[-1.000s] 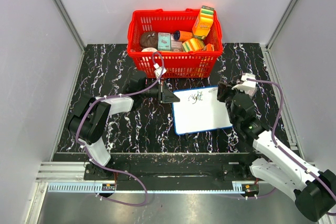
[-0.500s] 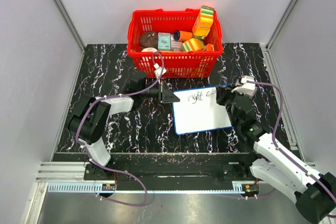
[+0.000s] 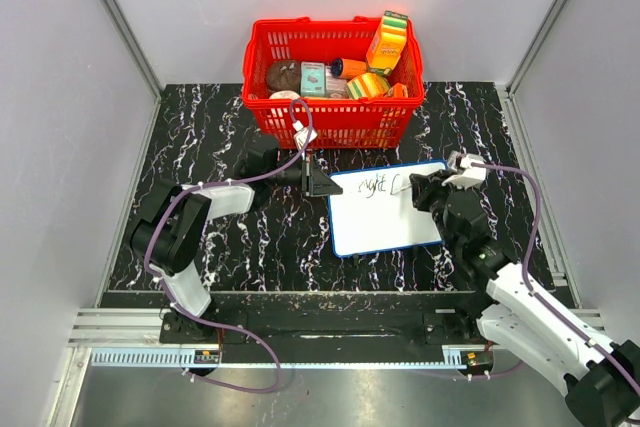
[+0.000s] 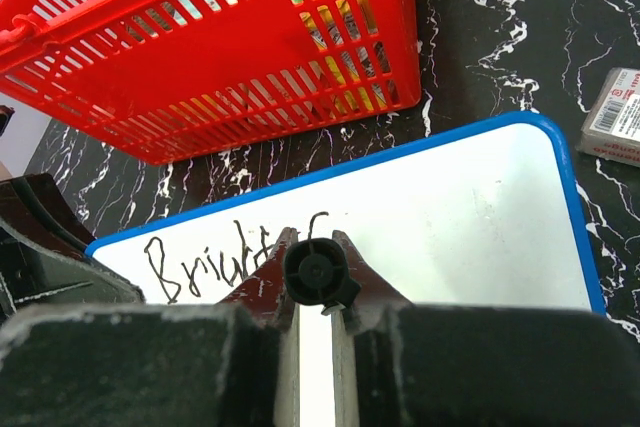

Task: Write a sentence on the whiteboard

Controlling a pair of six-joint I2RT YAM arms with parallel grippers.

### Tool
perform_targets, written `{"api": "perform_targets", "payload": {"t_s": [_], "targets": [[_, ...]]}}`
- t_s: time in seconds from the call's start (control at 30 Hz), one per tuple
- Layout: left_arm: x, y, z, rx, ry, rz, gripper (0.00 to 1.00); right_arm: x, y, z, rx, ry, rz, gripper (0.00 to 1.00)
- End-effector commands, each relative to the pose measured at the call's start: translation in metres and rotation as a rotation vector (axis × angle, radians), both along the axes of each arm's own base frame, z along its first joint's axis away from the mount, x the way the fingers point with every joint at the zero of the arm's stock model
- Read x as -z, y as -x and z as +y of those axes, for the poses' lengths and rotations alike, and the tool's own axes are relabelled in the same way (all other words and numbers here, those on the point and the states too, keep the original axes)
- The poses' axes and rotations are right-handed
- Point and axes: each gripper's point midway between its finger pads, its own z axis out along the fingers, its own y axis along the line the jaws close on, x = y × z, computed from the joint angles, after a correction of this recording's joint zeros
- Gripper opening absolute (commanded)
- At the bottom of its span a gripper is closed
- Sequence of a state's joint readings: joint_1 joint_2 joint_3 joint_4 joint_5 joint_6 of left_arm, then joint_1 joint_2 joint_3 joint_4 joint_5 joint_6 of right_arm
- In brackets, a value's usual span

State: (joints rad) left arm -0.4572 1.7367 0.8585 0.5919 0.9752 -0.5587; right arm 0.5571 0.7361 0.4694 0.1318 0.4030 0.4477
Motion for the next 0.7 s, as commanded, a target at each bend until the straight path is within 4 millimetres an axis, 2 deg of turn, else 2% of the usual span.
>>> {"api": "perform_targets", "payload": {"t_s": [0.0,0.27,0.47,0.67], "targets": [[-0.005,-0.012,-0.004,0.002,-0.003,-0.127,0.00,-0.005,0.003,0.000,-0.011,-0.028,-0.006,0.00],[-0.005,-0.012,-0.004,0.002,-0.004,-0.127,0.00,-0.048,0.001,0.001,-0.009,-0.085,-0.105,0.00],[-0.005,-0.011,-0.005,0.004,-0.004,-0.127,0.00,-0.055,-0.014,0.004,0.014,-0.053,-0.113,0.00],[-0.005,-0.011,-0.005,0.004,-0.004,-0.126,0.00,-0.050,-0.020,0.003,0.031,-0.030,-0.106,0.00]]}}
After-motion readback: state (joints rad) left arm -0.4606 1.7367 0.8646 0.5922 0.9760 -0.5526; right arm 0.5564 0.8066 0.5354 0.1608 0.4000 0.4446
